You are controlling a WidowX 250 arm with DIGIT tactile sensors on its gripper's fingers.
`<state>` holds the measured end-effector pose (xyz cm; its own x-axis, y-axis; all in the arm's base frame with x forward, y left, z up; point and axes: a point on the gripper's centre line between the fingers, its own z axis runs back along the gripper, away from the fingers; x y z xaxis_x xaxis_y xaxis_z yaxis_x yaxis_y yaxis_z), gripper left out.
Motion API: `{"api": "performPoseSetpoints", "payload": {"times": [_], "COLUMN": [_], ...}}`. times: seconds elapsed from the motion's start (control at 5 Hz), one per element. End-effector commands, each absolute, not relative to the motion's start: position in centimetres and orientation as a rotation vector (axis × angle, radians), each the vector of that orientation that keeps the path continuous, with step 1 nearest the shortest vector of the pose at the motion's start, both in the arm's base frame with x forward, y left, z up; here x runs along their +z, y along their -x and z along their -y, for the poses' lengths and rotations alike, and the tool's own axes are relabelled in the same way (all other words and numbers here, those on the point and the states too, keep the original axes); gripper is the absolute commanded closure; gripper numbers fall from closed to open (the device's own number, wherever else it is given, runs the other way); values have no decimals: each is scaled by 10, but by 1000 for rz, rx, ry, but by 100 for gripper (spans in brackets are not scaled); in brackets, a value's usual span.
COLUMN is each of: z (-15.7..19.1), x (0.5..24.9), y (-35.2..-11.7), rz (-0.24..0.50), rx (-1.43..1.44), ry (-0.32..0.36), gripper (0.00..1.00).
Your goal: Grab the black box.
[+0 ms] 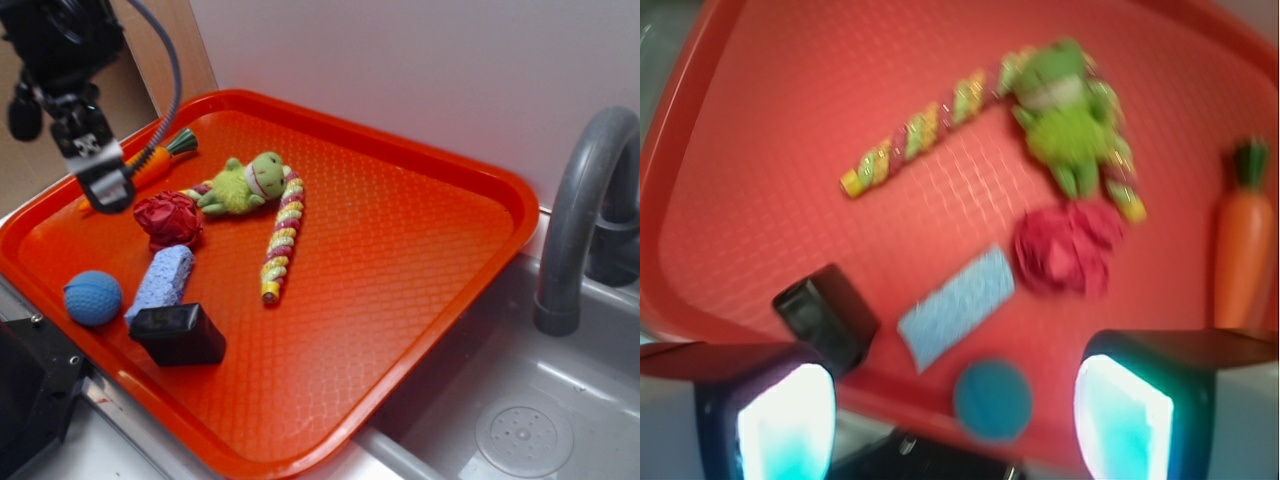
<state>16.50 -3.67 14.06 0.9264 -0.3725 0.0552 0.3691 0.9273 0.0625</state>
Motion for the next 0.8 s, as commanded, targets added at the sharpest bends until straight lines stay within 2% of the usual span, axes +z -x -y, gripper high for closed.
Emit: {"api": "performPoseSetpoints", "payload": {"times": [0.0,0.4,0.6], "z": [74,90,90], "x": [115,103,100], "y": [-171,-138,-122], "rz": [86,59,73], "rx": [-742,-851,-873], "ry": [-78,-54,-54], "gripper": [0,0,0]}}
